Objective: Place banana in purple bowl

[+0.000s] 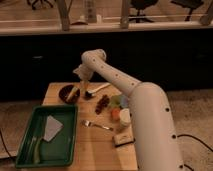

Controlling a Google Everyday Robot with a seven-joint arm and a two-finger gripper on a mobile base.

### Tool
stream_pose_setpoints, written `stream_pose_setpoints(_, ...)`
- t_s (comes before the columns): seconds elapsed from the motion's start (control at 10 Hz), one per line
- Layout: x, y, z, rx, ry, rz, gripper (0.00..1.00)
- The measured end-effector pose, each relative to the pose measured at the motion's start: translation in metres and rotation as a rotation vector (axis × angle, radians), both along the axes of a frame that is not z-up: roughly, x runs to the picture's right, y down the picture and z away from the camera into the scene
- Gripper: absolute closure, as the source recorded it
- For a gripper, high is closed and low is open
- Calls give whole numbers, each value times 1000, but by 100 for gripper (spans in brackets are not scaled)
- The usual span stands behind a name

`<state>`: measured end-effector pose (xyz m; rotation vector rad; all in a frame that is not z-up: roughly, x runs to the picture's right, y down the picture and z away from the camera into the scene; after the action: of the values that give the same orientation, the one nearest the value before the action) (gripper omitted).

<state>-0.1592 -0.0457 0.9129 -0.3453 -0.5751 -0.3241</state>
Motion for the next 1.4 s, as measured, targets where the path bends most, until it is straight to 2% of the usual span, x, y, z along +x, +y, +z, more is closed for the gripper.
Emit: stream_pose_setpoints(1.4,4,4,-1,8,-37,26,20)
